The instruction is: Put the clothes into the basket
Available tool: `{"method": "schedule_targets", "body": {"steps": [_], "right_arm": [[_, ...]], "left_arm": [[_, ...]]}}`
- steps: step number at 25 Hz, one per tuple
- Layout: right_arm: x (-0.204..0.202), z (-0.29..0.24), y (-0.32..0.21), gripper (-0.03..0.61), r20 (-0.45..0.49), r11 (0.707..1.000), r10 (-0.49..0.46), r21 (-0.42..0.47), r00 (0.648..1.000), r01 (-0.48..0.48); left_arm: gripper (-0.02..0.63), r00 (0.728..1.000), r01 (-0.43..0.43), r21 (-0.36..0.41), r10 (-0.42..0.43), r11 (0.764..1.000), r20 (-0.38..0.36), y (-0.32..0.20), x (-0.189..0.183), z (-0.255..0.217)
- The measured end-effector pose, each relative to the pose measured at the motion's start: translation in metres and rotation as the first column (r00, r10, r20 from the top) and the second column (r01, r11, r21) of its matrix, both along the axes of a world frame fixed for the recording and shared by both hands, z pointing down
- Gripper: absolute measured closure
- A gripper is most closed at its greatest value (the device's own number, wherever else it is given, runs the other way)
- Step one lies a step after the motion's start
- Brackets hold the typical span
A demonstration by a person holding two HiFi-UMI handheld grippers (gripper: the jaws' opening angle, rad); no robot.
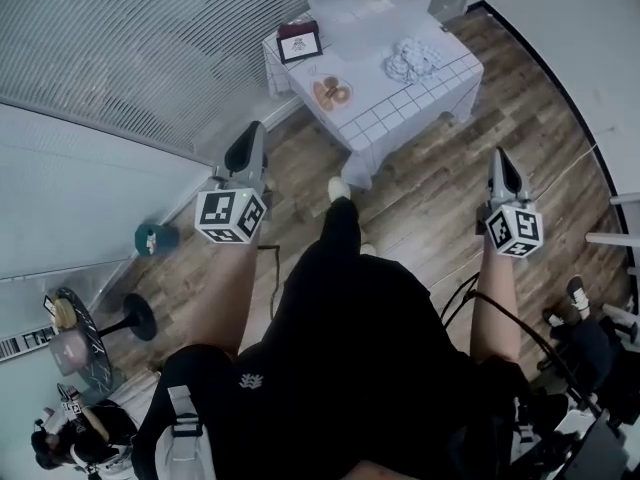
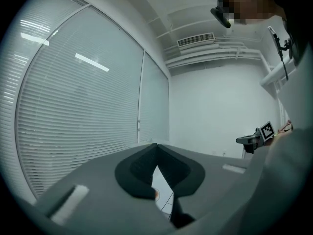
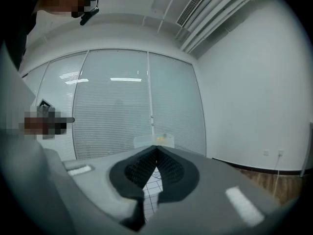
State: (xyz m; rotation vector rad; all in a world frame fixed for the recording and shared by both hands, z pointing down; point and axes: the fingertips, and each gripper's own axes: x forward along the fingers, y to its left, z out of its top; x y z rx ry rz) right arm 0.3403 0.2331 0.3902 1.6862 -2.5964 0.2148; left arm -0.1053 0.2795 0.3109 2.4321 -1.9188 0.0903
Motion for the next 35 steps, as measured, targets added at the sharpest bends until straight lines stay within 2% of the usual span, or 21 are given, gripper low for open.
{"method": "schedule_targets", "body": {"steps": [5, 15, 27, 35], "right_arm": [[0.009, 0.003, -0.016, 0.577, 0.022, 1.000, 0.030, -0.005, 0.999, -0.030], [0.015, 0.026, -0.059, 0.577, 0.016, 0.994, 0.090, -0.059, 0.996, -0.089], [-0.049, -0.001, -0.175, 0.577, -0.063, 0.994, 0.092, -0.052, 0.994, -0.095], [-0.097, 0.001, -0.239, 0.577, -0.123, 0.993, 0.080, -0.074, 0.989, -0.089]], "left_arm": [[0.606, 1.000, -0.020, 0.004, 0.020, 1.000, 0.021, -0.037, 0.011, 0.000], [0.606, 0.995, -0.097, 0.005, 0.097, 0.995, 0.007, -0.131, 0.029, 0.004], [0.606, 0.987, -0.160, -0.001, 0.159, 0.987, -0.019, -0.257, -0.021, 0.017], [0.606, 0.975, -0.215, -0.011, 0.215, 0.976, -0.049, -0.327, -0.043, 0.035]]}}
